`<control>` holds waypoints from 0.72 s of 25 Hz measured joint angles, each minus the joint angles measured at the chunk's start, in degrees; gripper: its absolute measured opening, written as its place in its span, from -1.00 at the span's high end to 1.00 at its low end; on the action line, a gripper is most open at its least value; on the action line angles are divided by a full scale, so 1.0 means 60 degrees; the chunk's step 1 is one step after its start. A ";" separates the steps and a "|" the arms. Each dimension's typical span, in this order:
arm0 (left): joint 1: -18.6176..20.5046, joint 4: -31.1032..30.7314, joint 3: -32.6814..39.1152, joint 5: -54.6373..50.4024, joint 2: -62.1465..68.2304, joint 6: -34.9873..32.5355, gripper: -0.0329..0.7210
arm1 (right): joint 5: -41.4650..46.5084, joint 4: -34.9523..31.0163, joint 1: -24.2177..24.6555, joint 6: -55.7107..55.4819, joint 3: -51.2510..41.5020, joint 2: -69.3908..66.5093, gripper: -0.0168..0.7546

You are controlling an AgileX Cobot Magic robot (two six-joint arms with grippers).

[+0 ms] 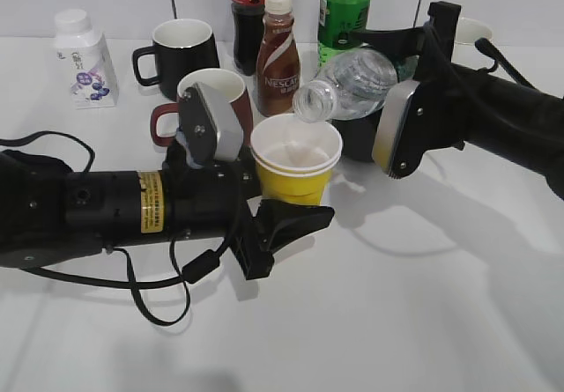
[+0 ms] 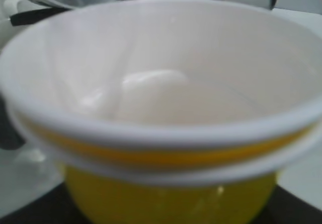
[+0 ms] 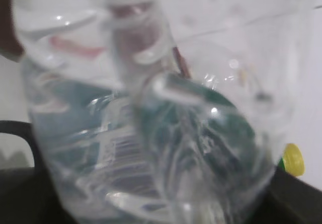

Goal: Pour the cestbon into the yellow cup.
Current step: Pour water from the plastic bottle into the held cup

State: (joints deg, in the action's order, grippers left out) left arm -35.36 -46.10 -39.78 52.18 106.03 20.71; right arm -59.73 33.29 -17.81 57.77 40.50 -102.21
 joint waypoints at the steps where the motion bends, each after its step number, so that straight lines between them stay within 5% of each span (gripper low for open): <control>1: 0.0000 0.0000 0.0000 -0.0008 0.0000 0.0000 -0.26 | 0.0000 0.0000 0.0000 0.0107 0.0000 0.0000 -0.29; 18: 0.0000 -0.0681 0.0000 -0.0012 0.0000 0.0009 -0.26 | 0.0019 -0.0249 0.0000 0.0880 0.0000 0.0000 -0.29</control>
State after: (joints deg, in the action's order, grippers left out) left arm -35.36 -50.19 -39.78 52.11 106.03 20.77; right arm -59.62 31.80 -17.81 63.05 40.50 -102.21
